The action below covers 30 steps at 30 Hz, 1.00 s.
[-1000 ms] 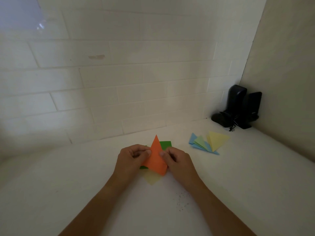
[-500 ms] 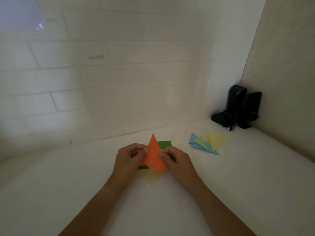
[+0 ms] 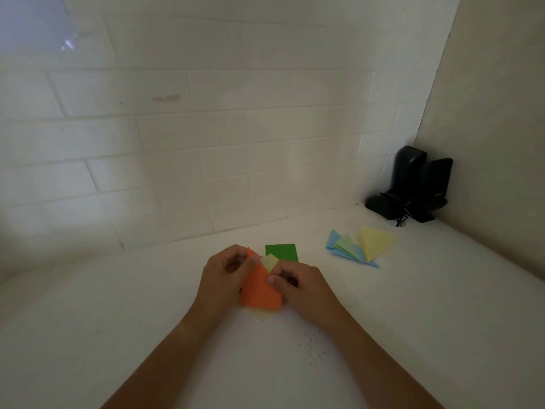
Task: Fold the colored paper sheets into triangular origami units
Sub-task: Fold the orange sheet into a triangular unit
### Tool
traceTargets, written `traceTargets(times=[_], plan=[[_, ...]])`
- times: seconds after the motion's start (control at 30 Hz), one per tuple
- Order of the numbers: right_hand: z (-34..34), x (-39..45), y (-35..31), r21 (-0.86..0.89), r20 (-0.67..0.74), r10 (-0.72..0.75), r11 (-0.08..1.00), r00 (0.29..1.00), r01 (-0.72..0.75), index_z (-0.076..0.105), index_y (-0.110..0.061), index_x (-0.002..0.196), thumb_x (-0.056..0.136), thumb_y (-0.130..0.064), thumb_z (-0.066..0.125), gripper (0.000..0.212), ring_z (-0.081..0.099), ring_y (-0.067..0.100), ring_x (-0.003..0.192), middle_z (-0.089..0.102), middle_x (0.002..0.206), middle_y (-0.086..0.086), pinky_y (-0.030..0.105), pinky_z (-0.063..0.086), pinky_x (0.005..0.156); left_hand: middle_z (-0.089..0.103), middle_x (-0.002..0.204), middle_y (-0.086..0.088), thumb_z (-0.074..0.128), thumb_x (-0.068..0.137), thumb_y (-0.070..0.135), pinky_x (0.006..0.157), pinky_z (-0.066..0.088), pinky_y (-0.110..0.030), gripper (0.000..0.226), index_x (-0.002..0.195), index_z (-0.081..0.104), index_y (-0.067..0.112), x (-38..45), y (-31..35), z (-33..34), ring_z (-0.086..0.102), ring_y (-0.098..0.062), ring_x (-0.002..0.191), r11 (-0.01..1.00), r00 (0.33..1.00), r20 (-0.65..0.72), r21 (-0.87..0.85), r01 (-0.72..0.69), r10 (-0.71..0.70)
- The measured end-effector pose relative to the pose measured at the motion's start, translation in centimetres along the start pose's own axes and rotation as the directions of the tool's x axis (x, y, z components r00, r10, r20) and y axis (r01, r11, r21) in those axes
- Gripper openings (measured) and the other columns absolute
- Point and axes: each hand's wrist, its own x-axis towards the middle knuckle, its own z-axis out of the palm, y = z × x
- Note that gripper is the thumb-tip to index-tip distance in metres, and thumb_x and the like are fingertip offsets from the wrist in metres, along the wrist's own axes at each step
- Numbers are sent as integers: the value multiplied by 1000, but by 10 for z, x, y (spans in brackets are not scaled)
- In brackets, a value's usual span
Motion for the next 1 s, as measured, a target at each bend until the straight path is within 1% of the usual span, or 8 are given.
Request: traceTargets(times=[0.07,0.13,0.2,0.3,0.47,0.83,0.93,1.0], plan=[[0,-1,-2,-10,-2,-26,1000,1000,26,67,-26,80,98,-24,68,18,53,2,63,67,74,-2,16,42,62,68,81,-7,72,95,15,78,53,-44,13,83,72,10,0,3,0,62,-17,79,998,999,26,-57,28,-27],[0,-1,-3,3,-10,-36,999,999,36,69,-24,84,99,-24,67,15,54,0,66,68,77,-3,15,43,63,64,84,-25,72,94,13,77,52,-43,18,83,68,0,-1,6,1,61,-23,79,992,996,71,-108,68,-61],[0,-1,-4,7,-28,-41,999,999,41,69,-24,86,99,-25,66,13,56,1,69,68,79,-5,15,43,64,65,87,-30,72,94,13,79,53,-42,18,83,70,-2,-3,7,3,63,-25,79,991,990,122,-106,80,-67],[-1,-1,-4,-22,-47,-62,998,997,61,67,-23,84,99,-21,65,16,56,1,70,66,77,-9,15,43,64,71,85,-22,71,96,17,83,58,-42,17,85,75,4,-3,5,4,68,-23,81,994,985,155,-70,89,-78],[-1,-2,-6,-36,-48,-78,996,996,76,66,-17,81,97,-14,65,16,54,1,67,60,71,-17,13,40,64,73,79,-13,69,97,12,79,61,-29,17,86,74,0,-3,9,5,69,-19,76,983,992,76,-149,107,-96],[-1,-1,-7,-49,-6,-62,997,998,61,66,-21,81,101,-24,63,20,54,1,66,61,72,-15,15,41,63,66,72,-15,68,98,15,73,59,-30,27,75,63,2,-4,11,4,64,-21,70,987,994,80,-134,88,-78],[-1,-1,-6,-46,-30,-57,997,998,56,66,-22,81,101,-24,62,20,56,1,67,64,75,-8,14,42,63,69,74,-10,67,99,17,75,60,-31,28,71,68,14,-5,10,5,67,-20,72,989,991,108,-119,92,-80],[-1,-1,-5,-33,-63,-46,998,997,44,67,-22,83,102,-25,62,19,56,3,68,65,77,-5,15,42,63,74,80,-9,69,98,17,78,59,-31,21,78,75,15,-5,10,6,71,-19,77,990,983,161,-100,102,-85]])
